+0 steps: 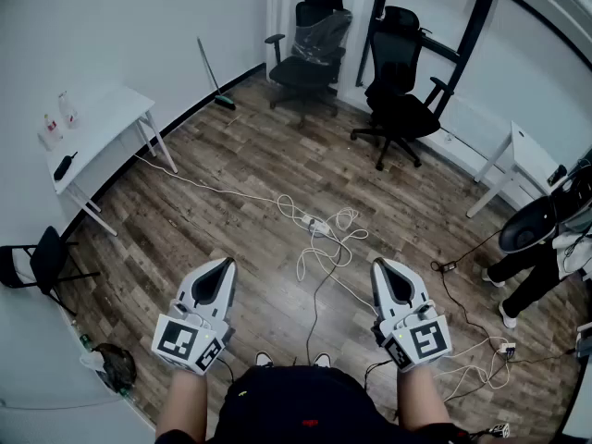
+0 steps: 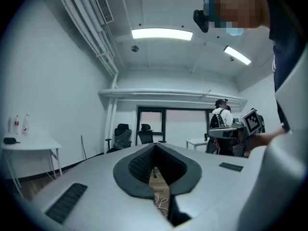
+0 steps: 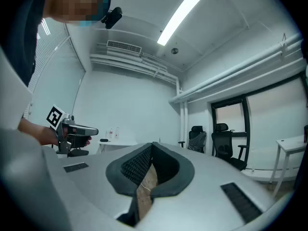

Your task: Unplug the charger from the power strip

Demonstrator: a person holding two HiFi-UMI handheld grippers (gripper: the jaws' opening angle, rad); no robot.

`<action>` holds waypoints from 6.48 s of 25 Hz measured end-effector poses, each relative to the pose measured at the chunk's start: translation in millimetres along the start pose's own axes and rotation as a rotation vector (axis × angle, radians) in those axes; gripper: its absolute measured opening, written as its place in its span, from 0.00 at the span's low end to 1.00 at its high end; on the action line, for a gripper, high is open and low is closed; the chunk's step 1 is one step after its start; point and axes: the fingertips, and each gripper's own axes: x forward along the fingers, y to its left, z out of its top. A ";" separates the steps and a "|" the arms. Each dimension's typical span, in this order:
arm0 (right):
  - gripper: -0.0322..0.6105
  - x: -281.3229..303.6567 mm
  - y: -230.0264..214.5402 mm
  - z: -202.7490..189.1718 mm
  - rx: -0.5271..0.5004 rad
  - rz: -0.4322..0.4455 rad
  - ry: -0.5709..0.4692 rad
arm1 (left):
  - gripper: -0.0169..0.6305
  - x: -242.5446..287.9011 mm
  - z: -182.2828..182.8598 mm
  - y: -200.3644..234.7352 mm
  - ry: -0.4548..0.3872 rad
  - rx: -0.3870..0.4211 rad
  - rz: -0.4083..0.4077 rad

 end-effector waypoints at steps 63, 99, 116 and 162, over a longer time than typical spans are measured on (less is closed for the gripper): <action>0.08 118.2 -186.7 -97.9 0.062 -0.020 0.167 | 0.06 258.3 -59.4 24.2 0.097 -0.064 -0.124; 0.09 342.6 -401.4 -230.4 0.123 0.129 0.330 | 0.06 555.4 -144.8 102.9 0.239 -0.132 -0.098; 0.09 435.3 -406.4 -592.5 0.130 0.114 0.540 | 0.06 639.6 -488.2 173.4 0.437 -0.184 -0.179; 0.26 514.1 -365.0 -1229.3 -0.068 0.401 0.823 | 0.05 775.7 -1154.2 172.1 0.747 -0.264 -0.439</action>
